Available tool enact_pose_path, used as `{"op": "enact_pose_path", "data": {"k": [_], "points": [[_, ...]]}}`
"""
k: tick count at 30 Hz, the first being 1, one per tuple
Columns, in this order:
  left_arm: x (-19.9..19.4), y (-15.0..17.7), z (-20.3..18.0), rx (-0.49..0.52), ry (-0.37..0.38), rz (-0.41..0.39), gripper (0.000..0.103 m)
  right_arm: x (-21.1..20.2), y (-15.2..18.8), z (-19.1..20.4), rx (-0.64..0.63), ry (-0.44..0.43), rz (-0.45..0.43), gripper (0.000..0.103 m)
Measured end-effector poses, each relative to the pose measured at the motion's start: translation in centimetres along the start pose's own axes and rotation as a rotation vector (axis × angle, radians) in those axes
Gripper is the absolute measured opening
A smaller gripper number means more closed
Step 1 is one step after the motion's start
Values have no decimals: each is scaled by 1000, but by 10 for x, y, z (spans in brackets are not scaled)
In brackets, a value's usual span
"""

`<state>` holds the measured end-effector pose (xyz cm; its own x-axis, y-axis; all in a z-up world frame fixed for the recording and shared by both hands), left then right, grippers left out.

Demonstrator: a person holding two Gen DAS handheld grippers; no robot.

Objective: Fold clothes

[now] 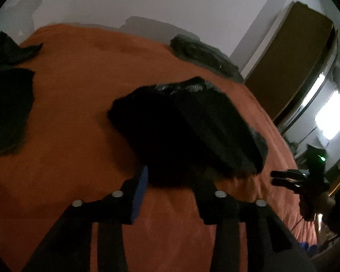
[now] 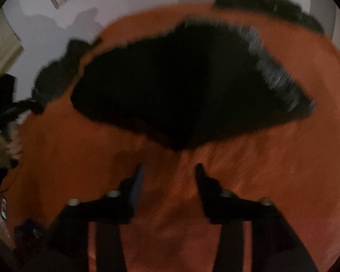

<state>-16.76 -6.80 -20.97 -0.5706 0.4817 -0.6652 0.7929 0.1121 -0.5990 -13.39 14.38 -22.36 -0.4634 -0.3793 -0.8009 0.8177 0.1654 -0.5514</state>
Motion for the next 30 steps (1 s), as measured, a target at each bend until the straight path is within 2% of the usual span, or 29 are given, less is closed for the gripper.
{"op": "enact_pose_path", "data": {"k": [2, 8, 10, 12, 13, 14, 16, 18, 21, 24, 26, 27, 28, 30], "points": [[16, -14, 4, -26, 6, 11, 57, -20, -24, -19, -13, 19, -71, 65], [78, -46, 26, -156, -13, 98, 63, -14, -77, -105, 6, 85, -88, 66], [94, -50, 36, -240, -2, 121, 64, 7, -92, -129, 21, 81, -77, 66], [106, -52, 45, -310, -2, 128, 64, 28, -98, -171, 72, 95, -64, 66], [110, -53, 48, -333, -16, 120, 47, 35, -98, -185, 104, 97, -53, 66], [113, -53, 51, -356, -29, 111, 8, 44, -99, -195, 140, 93, -47, 66], [98, -59, 52, -386, -55, 44, 8, 50, -99, -206, 188, 83, -47, 65], [79, -66, 52, -414, -80, -31, 8, 43, -97, -204, 186, 79, -85, 65], [14, -88, 42, -347, -95, -149, 8, 33, -95, -192, 146, 76, -108, 65], [-44, -106, 49, -281, -152, -205, 7, 22, -93, -180, 105, 73, -131, 65], [-55, -111, 61, -240, -195, -190, 8, 15, -91, -172, 79, 71, -146, 65], [-49, -110, 66, -223, -209, -152, 9, 17, -92, -171, 72, 66, -138, 65], [-39, -108, 73, -224, -218, -107, 13, 20, -94, -171, 64, 62, -126, 65], [-10, -98, 85, -263, -183, -29, 25, 32, -103, -179, 84, 45, -103, 65]]}}
Point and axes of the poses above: each gripper's, at about its wrist camera, not at the fingertips, and x roughly the way its jaws point, z to its left, y to its underside, the point moved 7 cm from there along x, roughly the way its jaws point, and after that the axes turned 4 degrees about -x, right-handed, at the moved point
